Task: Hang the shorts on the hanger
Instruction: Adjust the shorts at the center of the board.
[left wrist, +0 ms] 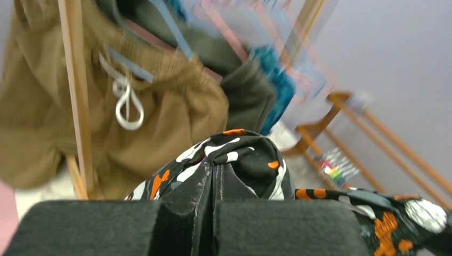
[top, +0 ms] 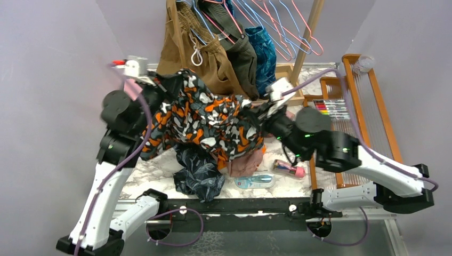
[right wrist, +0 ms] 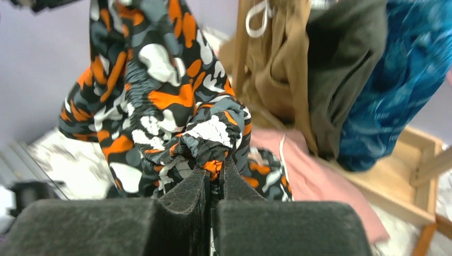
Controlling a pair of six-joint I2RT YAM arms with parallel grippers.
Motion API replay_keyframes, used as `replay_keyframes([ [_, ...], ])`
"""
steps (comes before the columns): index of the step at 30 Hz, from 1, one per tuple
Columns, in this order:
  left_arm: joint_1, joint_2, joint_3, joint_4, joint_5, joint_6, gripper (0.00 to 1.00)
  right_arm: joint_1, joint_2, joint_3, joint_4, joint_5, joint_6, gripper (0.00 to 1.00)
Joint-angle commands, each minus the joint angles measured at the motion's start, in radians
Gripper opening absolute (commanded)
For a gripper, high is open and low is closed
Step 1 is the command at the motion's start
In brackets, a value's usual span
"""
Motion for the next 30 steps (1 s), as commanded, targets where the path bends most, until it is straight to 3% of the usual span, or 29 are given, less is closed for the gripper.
replay_keyframes([
  [1,0.0,0.056,-0.054,-0.123,-0.029,-0.022,0.0,-0.026,0.017,-0.067,-0.033,0.091,0.061,0.01],
  [6,0.0,0.004,-0.117,-0.131,-0.034,-0.006,0.0,-0.09,0.001,-0.074,0.002,0.035,0.054,0.01],
  [14,-0.001,-0.128,-0.233,-0.14,0.261,0.107,0.02,-0.093,-0.04,-0.065,0.168,-0.055,-0.153,0.01],
  [15,-0.007,-0.139,-0.246,-0.144,0.305,0.118,0.19,-0.093,-0.06,-0.088,0.198,-0.085,-0.182,0.01],
  [17,-0.02,-0.156,-0.263,-0.151,0.369,0.137,0.66,-0.093,-0.094,-0.135,0.245,-0.135,-0.242,0.01],
  [19,-0.03,-0.167,-0.255,-0.154,0.395,0.151,0.96,-0.093,-0.114,-0.157,0.25,-0.148,-0.273,0.01],
  [24,-0.051,-0.153,-0.168,-0.162,0.406,0.204,0.99,-0.093,-0.137,-0.199,0.213,-0.17,-0.305,0.01],
  [30,-0.069,-0.113,-0.112,-0.061,0.459,0.208,0.99,-0.094,-0.206,-0.277,0.196,-0.337,-0.316,0.01],
])
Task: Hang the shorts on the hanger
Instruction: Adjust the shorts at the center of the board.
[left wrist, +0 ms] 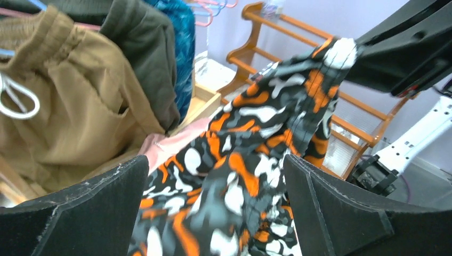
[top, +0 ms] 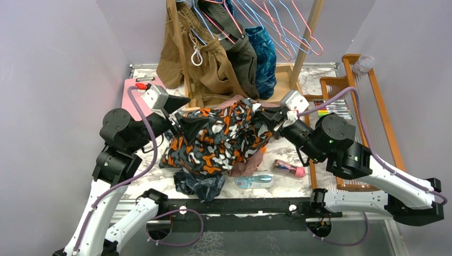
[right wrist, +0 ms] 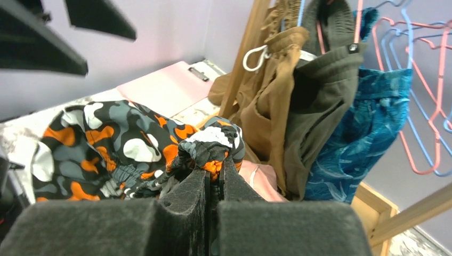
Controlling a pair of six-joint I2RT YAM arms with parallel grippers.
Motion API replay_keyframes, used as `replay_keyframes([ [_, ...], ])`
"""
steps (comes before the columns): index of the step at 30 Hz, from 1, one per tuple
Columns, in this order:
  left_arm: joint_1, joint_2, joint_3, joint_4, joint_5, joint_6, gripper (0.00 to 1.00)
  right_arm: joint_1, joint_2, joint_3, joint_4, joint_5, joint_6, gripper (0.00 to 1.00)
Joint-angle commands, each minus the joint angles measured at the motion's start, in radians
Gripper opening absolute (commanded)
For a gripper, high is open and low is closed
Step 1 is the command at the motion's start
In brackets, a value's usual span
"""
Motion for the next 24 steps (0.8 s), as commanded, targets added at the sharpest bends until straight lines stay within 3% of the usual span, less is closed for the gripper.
replay_keyframes([
  [1,-0.008,0.018,0.051,0.131,0.108,0.013,0.99,0.0,-0.051,-0.043,0.01,-0.168,-0.037,0.01],
  [15,-0.059,0.158,0.062,0.35,0.438,0.015,0.99,0.0,-0.107,-0.041,-0.093,-0.455,-0.009,0.01],
  [24,-0.198,0.219,0.036,0.291,0.463,0.151,0.99,0.0,-0.084,-0.014,-0.133,-0.545,0.019,0.01],
])
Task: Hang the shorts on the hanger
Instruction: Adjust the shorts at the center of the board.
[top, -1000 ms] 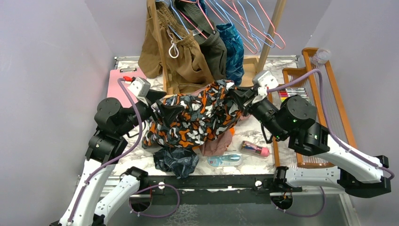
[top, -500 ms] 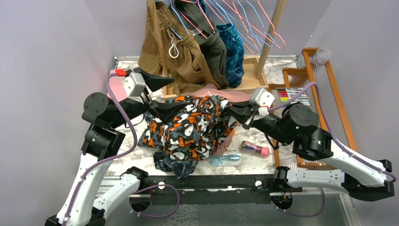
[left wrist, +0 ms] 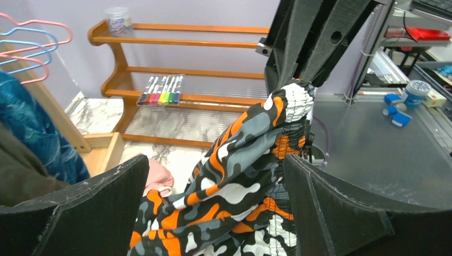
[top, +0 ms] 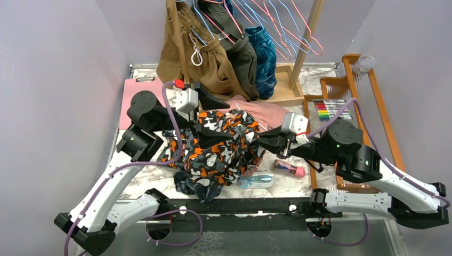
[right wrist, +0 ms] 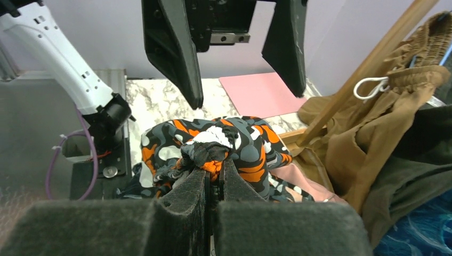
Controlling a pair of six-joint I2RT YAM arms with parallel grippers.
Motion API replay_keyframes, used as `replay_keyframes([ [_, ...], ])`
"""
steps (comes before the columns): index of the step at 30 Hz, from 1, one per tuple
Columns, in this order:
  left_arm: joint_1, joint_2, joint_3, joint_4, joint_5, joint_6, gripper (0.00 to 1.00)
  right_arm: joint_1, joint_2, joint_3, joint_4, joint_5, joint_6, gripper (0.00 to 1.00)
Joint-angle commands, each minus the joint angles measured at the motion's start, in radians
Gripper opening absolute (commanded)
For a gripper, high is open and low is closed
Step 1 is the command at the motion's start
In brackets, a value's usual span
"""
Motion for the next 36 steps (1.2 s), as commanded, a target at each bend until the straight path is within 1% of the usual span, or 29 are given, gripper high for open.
replay_keyframes([
  [1,-0.06,0.018,0.011,-0.03,0.037,0.111,0.99,0.0,0.013,0.037,-0.022,-0.076,0.02,0.01],
  [8,-0.153,0.057,0.044,-0.152,-0.039,0.217,0.99,0.0,0.022,0.034,-0.013,-0.08,0.03,0.01],
  [11,-0.17,0.063,0.044,-0.173,-0.056,0.238,0.93,0.001,0.026,0.037,-0.014,-0.079,0.03,0.01],
  [14,-0.178,0.059,0.036,-0.186,-0.083,0.258,0.79,0.0,0.029,0.04,-0.017,-0.078,0.03,0.01],
  [18,-0.185,0.053,0.021,-0.192,-0.121,0.279,0.56,0.001,0.029,0.042,-0.023,-0.081,0.028,0.01],
  [21,-0.186,0.052,0.02,-0.193,-0.141,0.283,0.34,0.001,0.029,0.043,-0.029,-0.082,0.028,0.01],
  [23,-0.185,0.052,0.027,-0.195,-0.156,0.286,0.16,0.0,0.029,0.043,-0.037,-0.086,0.03,0.01],
  [24,-0.185,0.053,0.03,-0.195,-0.167,0.288,0.05,0.0,0.031,0.044,-0.041,-0.083,0.032,0.01],
  [25,-0.186,0.053,0.035,-0.195,-0.183,0.288,0.0,0.0,0.031,0.045,-0.044,-0.074,0.036,0.01],
  [26,-0.185,0.053,0.039,-0.194,-0.203,0.288,0.0,0.0,0.031,0.046,-0.047,-0.063,0.042,0.05],
  [27,-0.186,0.053,0.044,-0.193,-0.225,0.287,0.0,-0.001,0.03,0.046,-0.049,-0.05,0.05,0.21],
  [29,-0.186,0.051,0.047,-0.18,-0.298,0.282,0.0,0.0,0.029,0.046,-0.05,-0.01,0.067,0.56],
  [30,-0.186,0.046,0.045,-0.169,-0.343,0.272,0.0,0.0,0.026,0.046,-0.051,0.012,0.076,0.69],
  [31,-0.186,0.04,0.042,-0.158,-0.394,0.269,0.0,0.0,0.024,0.047,-0.053,0.04,0.084,0.77],
  [32,-0.185,0.035,0.038,-0.149,-0.453,0.266,0.0,0.001,0.019,0.046,-0.054,0.069,0.093,0.83],
  [33,-0.186,0.029,0.038,-0.146,-0.516,0.264,0.0,0.0,0.013,0.044,-0.054,0.106,0.101,0.86],
  [36,-0.186,0.025,0.052,-0.153,-0.709,0.267,0.0,0.002,-0.016,0.042,-0.072,0.185,0.143,0.88],
])
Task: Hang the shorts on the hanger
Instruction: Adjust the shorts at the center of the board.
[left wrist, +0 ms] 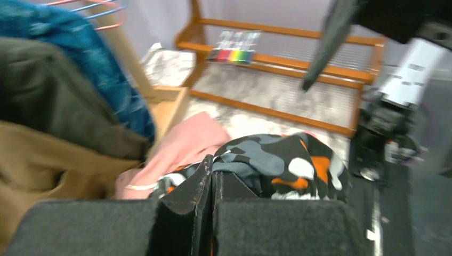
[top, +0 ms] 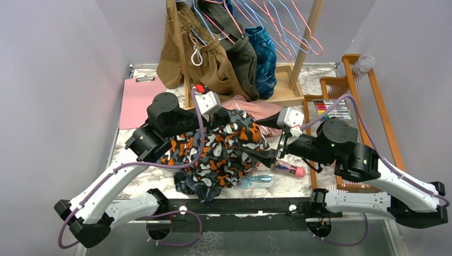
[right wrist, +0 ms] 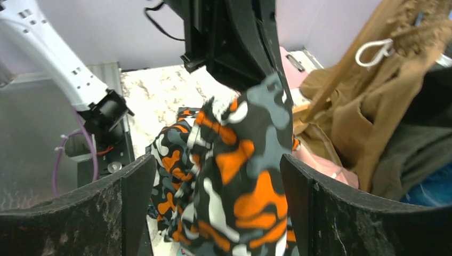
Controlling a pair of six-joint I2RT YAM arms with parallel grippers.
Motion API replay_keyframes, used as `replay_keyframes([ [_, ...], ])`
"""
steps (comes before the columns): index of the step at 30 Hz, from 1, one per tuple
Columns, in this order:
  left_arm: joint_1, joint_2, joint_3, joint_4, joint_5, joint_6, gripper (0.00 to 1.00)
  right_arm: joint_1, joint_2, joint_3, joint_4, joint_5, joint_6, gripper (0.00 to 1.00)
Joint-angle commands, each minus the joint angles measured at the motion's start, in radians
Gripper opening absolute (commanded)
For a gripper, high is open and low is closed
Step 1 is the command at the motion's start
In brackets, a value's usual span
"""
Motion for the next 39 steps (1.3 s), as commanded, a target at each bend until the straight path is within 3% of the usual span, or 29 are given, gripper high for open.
replay_keyframes([
  [1,-0.003,-0.034,0.043,0.035,-0.375,-0.008,0.0,0.0,-0.055,0.025,-0.023,0.152,0.072,0.89],
  [6,-0.004,-0.039,0.077,0.1,-0.656,-0.117,0.0,0.001,-0.08,-0.021,-0.049,0.112,0.158,0.88],
  [12,-0.004,-0.014,0.162,0.129,-0.886,-0.246,0.0,0.001,0.014,-0.069,-0.062,-0.102,0.246,0.83],
  [18,-0.004,-0.003,0.211,0.115,-1.051,-0.31,0.0,0.001,0.092,-0.218,0.109,-0.15,0.341,0.79],
  [23,-0.004,-0.007,0.215,0.106,-1.107,-0.325,0.0,0.002,0.128,-0.339,0.307,-0.069,0.445,0.79],
  [30,-0.004,-0.007,0.229,0.099,-1.084,-0.327,0.0,0.002,0.202,-0.417,0.538,0.092,0.57,0.8],
  [35,-0.004,-0.015,0.234,0.093,-1.065,-0.317,0.0,0.002,0.303,-0.378,0.513,0.304,0.61,0.8],
  [39,-0.004,-0.025,0.243,0.086,-1.042,-0.309,0.0,0.002,0.368,-0.338,0.495,0.347,0.613,0.65],
])
